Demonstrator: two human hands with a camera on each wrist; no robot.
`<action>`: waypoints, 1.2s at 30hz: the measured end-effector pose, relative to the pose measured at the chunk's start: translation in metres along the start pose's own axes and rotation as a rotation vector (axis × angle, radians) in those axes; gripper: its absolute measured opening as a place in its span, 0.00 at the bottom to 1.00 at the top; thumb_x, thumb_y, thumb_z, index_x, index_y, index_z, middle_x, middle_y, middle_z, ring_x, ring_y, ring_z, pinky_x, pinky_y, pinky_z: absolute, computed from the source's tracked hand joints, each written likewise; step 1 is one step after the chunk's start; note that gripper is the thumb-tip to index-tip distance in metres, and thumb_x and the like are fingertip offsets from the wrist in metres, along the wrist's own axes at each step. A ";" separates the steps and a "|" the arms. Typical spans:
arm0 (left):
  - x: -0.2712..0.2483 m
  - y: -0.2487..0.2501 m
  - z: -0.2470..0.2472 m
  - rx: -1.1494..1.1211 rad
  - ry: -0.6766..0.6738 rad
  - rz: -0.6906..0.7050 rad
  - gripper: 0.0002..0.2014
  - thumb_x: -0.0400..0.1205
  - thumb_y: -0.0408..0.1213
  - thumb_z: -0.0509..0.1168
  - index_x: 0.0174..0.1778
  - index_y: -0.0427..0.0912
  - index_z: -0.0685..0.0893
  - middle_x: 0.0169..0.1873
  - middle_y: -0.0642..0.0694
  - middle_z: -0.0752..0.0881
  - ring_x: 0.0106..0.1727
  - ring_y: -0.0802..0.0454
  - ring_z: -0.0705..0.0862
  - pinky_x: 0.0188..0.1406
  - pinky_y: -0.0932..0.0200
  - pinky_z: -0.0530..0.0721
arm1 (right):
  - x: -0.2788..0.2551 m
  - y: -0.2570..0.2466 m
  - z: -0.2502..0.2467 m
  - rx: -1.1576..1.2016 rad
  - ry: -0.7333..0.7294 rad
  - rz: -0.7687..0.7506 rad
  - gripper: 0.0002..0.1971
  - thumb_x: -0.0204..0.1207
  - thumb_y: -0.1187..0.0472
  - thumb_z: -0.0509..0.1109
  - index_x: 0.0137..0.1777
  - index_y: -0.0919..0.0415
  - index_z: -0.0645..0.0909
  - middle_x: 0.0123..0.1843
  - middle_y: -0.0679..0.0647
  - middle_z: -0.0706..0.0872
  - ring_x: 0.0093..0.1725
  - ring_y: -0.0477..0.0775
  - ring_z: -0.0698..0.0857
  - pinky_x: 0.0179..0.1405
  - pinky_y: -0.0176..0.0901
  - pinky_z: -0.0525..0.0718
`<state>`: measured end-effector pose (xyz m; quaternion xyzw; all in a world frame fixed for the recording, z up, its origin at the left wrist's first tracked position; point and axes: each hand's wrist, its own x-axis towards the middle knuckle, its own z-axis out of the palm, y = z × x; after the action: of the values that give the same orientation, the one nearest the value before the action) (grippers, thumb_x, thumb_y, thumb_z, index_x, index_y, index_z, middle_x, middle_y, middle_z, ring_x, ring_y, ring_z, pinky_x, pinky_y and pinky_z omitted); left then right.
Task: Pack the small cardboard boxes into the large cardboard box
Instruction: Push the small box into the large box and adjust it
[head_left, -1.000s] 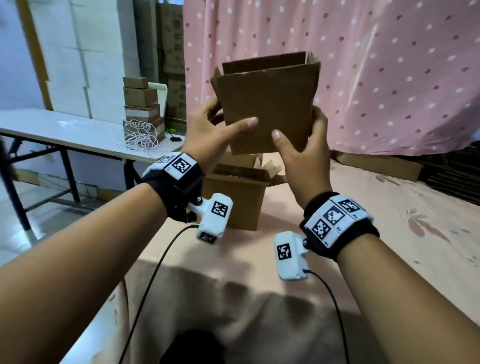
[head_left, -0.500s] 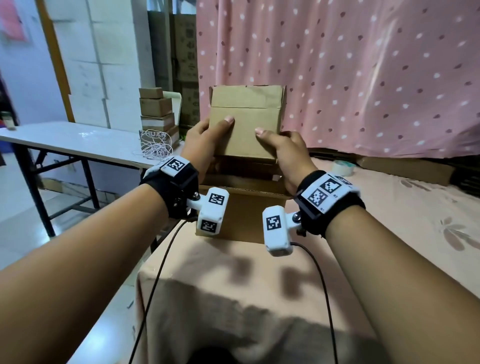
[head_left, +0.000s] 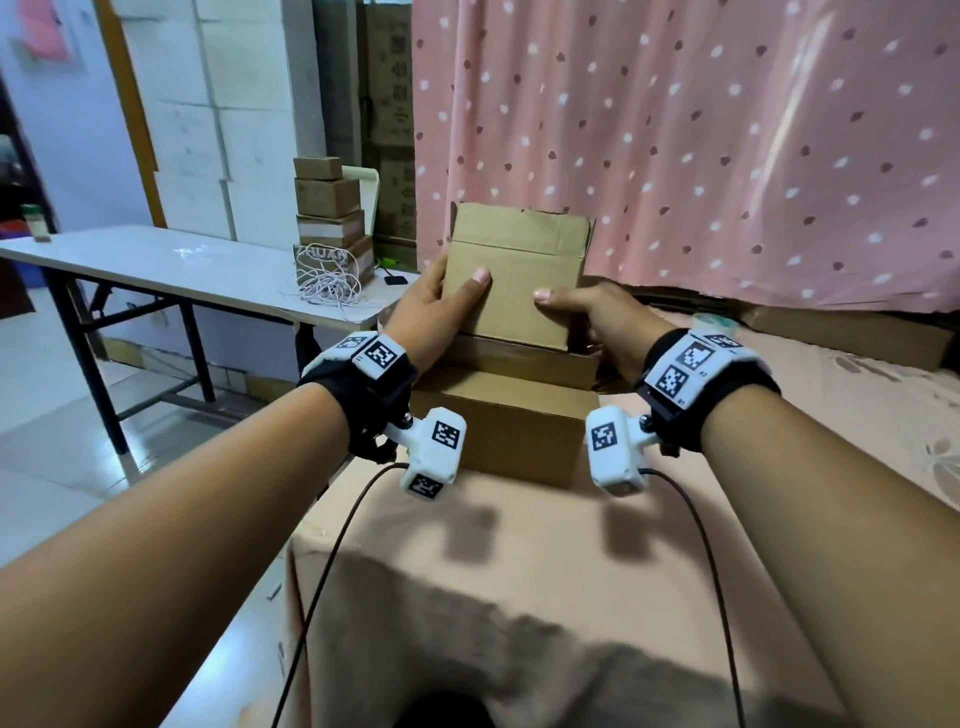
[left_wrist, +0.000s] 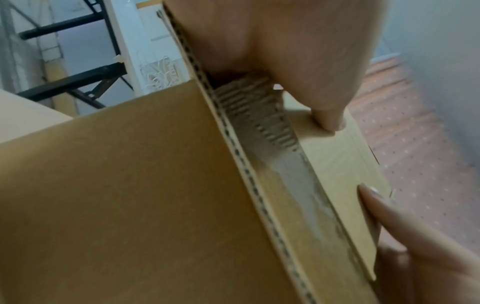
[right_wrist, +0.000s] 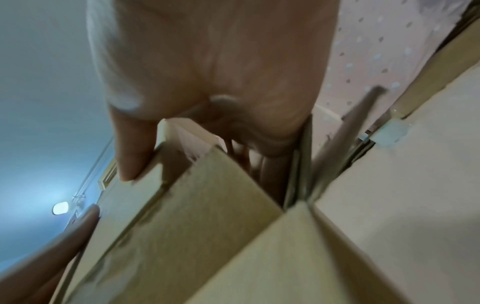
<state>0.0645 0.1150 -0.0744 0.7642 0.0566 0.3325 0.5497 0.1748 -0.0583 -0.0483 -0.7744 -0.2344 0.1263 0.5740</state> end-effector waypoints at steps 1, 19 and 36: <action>-0.001 -0.002 0.001 0.026 -0.002 0.011 0.26 0.87 0.53 0.64 0.81 0.55 0.72 0.66 0.57 0.84 0.65 0.61 0.83 0.73 0.54 0.79 | 0.000 0.004 0.000 0.001 0.017 -0.008 0.41 0.56 0.36 0.84 0.64 0.61 0.85 0.49 0.55 0.91 0.41 0.55 0.89 0.34 0.40 0.85; -0.008 -0.016 0.003 0.129 -0.005 0.052 0.29 0.87 0.42 0.66 0.84 0.60 0.65 0.70 0.52 0.84 0.69 0.56 0.83 0.74 0.47 0.80 | 0.002 0.034 0.008 -0.005 0.211 -0.146 0.31 0.54 0.35 0.80 0.56 0.51 0.88 0.53 0.47 0.94 0.55 0.57 0.92 0.64 0.61 0.88; -0.011 -0.018 0.007 0.096 0.055 -0.006 0.22 0.86 0.40 0.67 0.75 0.50 0.69 0.64 0.52 0.82 0.65 0.53 0.84 0.70 0.44 0.84 | -0.012 0.036 0.008 -0.136 0.190 -0.219 0.22 0.71 0.54 0.82 0.64 0.53 0.83 0.59 0.48 0.90 0.60 0.53 0.88 0.67 0.49 0.84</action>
<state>0.0647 0.1111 -0.0962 0.7799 0.0900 0.3488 0.5119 0.1688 -0.0658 -0.0854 -0.7898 -0.2700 -0.0273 0.5500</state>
